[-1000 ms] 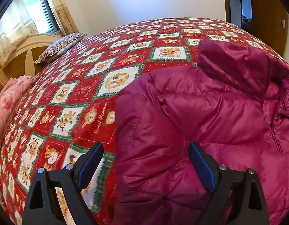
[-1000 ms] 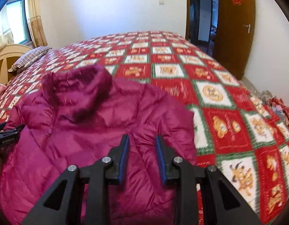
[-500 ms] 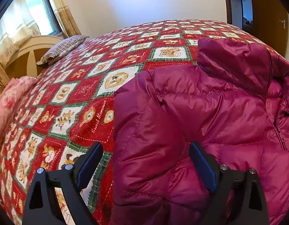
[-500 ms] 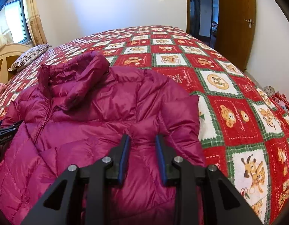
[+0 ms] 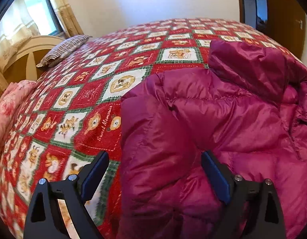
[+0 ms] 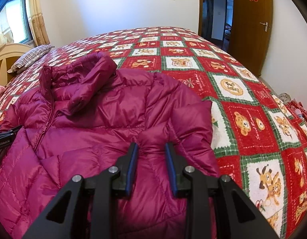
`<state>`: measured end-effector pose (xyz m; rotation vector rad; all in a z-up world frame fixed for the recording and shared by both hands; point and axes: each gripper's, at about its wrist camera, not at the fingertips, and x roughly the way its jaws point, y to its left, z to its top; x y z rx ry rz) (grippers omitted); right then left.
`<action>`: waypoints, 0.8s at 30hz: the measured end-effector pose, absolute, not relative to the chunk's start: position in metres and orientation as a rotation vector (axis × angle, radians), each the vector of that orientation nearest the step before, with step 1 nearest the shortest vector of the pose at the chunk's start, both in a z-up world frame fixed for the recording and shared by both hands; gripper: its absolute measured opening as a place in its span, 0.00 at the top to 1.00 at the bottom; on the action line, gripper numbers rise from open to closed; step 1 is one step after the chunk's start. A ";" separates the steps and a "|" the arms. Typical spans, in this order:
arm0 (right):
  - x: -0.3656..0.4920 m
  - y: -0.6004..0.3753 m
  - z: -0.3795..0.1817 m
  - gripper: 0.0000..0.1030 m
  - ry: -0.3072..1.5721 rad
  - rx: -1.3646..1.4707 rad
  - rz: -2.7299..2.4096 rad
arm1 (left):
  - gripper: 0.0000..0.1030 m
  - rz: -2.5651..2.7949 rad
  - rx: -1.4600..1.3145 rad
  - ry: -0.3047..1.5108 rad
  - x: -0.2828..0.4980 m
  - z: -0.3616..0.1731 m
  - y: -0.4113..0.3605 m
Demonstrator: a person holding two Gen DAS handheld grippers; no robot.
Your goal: Fold large clothes
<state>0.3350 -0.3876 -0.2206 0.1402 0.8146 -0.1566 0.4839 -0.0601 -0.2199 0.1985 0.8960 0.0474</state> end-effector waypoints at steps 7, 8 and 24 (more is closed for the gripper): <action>0.339 -0.390 -0.151 0.27 0.706 0.086 -0.128 | 0.08 -0.050 0.102 0.804 0.502 -0.132 -0.061; 0.344 -0.391 -0.147 0.27 0.706 0.092 -0.115 | 0.08 -0.056 0.088 0.806 0.510 -0.127 -0.064; 0.463 -0.367 -0.155 0.25 0.856 0.022 -0.001 | 0.08 -0.095 0.153 1.003 0.640 -0.178 -0.141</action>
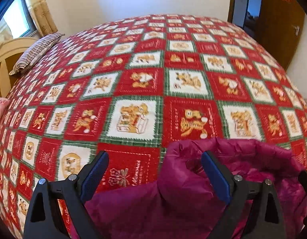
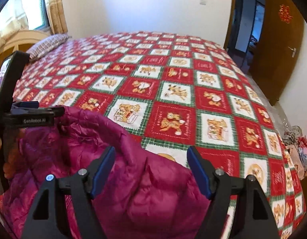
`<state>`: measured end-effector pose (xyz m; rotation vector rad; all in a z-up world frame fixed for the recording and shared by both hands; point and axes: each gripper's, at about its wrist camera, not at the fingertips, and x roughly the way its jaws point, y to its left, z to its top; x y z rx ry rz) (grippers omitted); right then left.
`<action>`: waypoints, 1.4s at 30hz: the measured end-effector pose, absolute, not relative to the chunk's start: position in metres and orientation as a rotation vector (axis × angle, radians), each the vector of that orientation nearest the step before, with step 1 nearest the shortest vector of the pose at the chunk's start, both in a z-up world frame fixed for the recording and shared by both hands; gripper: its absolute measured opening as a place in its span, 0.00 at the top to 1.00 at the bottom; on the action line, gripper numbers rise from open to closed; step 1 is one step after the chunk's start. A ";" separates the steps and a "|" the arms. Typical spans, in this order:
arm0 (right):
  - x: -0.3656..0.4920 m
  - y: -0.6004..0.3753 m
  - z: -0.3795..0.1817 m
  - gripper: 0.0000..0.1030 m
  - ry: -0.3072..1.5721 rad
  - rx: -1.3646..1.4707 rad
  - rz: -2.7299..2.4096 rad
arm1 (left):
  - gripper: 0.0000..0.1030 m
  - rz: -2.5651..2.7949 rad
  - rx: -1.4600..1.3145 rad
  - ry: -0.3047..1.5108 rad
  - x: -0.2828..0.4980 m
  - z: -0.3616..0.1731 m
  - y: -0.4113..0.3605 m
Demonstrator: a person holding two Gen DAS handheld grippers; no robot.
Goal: Fold large clothes
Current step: 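Grasp the folded jacket edge with the left gripper while the right gripper grasps it too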
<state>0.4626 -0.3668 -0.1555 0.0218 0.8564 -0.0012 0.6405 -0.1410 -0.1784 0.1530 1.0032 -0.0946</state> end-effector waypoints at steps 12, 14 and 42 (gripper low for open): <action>0.452 -0.350 -0.171 0.88 0.863 -0.126 0.019 | 0.84 -0.348 0.184 0.916 0.581 -0.165 -0.130; 0.443 -0.351 -0.168 0.89 0.843 -0.125 0.010 | 0.86 -0.363 0.195 0.889 0.564 -0.160 -0.128; 0.383 -0.363 -0.192 0.55 0.871 -0.206 -0.032 | 0.17 -0.299 0.138 0.727 0.480 -0.148 -0.083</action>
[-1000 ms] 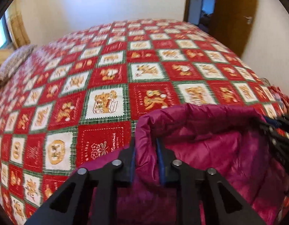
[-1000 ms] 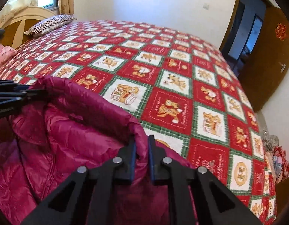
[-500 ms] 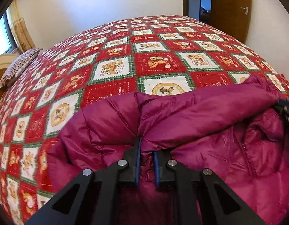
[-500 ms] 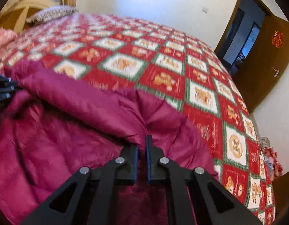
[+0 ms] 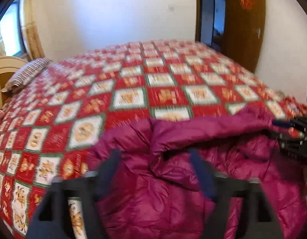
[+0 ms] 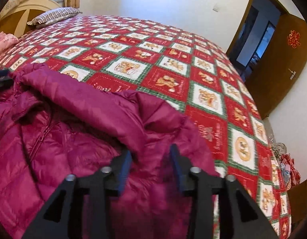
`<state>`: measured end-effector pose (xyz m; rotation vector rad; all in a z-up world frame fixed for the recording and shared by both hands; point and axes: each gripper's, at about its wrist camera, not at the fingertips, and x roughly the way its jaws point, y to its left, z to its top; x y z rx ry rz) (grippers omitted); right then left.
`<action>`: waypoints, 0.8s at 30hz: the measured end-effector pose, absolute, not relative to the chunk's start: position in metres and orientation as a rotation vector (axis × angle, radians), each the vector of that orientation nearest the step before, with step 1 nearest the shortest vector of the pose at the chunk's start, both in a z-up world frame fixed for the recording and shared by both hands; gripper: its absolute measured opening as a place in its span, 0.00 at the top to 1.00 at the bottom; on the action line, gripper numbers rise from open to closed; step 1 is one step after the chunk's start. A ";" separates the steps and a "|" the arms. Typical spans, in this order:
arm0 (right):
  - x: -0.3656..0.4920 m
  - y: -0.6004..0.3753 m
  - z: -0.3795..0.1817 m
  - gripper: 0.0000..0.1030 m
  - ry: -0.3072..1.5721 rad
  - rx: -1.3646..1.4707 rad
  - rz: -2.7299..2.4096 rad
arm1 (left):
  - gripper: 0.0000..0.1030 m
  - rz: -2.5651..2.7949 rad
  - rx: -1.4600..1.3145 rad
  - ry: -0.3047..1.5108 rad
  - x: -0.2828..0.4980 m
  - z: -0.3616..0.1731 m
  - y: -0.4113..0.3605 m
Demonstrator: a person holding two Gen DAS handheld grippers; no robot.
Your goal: Fold large clothes
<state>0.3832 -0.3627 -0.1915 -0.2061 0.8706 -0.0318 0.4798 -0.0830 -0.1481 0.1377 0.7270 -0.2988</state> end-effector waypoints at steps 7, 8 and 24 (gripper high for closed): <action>0.366 -0.381 -0.160 0.55 0.823 -0.112 -0.059 | 0.16 -0.180 0.080 0.711 0.513 -0.131 -0.079; 0.368 -0.382 -0.155 0.55 0.811 -0.062 -0.053 | 0.16 -0.171 0.071 0.722 0.520 -0.133 -0.081; 0.430 -0.339 -0.208 0.55 0.856 0.186 0.005 | 0.15 -0.145 0.165 0.860 0.541 -0.218 -0.120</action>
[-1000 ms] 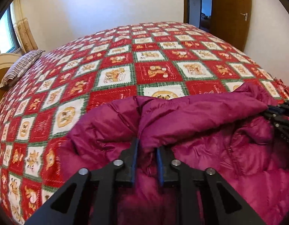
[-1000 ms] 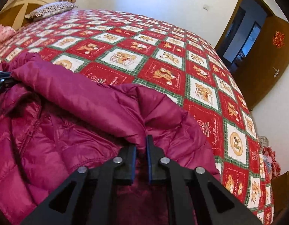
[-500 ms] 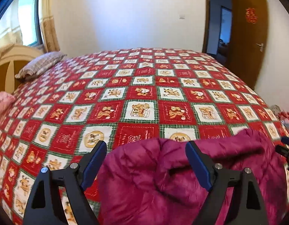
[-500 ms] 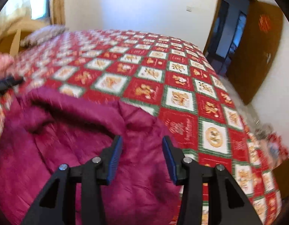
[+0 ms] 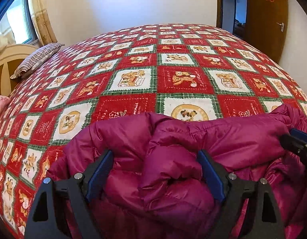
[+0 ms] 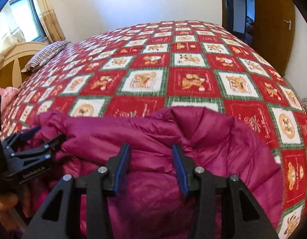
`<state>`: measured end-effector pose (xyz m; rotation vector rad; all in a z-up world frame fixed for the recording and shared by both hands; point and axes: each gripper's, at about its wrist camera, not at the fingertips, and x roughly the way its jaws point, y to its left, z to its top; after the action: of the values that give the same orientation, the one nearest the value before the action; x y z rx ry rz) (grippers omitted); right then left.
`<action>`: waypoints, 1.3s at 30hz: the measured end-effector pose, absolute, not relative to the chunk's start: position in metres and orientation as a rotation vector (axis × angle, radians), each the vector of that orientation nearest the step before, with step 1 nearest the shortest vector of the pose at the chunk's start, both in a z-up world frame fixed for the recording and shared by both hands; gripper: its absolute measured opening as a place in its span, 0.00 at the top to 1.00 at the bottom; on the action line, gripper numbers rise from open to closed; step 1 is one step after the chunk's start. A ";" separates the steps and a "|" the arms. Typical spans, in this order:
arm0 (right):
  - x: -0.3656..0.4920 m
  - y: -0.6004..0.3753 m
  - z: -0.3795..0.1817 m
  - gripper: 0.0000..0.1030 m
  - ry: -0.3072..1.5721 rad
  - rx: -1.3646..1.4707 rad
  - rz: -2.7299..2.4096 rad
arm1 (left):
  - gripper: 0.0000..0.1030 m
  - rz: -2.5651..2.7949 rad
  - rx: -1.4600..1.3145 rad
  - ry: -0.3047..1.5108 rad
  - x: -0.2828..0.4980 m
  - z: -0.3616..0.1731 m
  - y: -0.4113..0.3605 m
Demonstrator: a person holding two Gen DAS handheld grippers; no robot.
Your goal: Fold large clothes
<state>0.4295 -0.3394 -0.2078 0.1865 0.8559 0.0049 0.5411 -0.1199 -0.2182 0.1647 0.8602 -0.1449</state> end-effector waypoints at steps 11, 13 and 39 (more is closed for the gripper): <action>0.430 -0.336 -0.221 0.55 0.849 0.120 -0.013 | 0.09 -0.148 0.139 0.862 0.545 -0.229 -0.117; 0.431 -0.336 -0.222 0.55 0.854 0.121 -0.014 | 0.09 -0.142 0.149 0.859 0.544 -0.230 -0.118; 0.435 -0.324 -0.226 0.55 0.873 0.031 -0.065 | 0.08 -0.077 0.267 0.824 0.540 -0.234 -0.133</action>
<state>0.4354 -0.3238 -0.2261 0.0313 0.8728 -0.0649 0.5396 -0.1330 -0.2336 0.2667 0.8240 -0.0770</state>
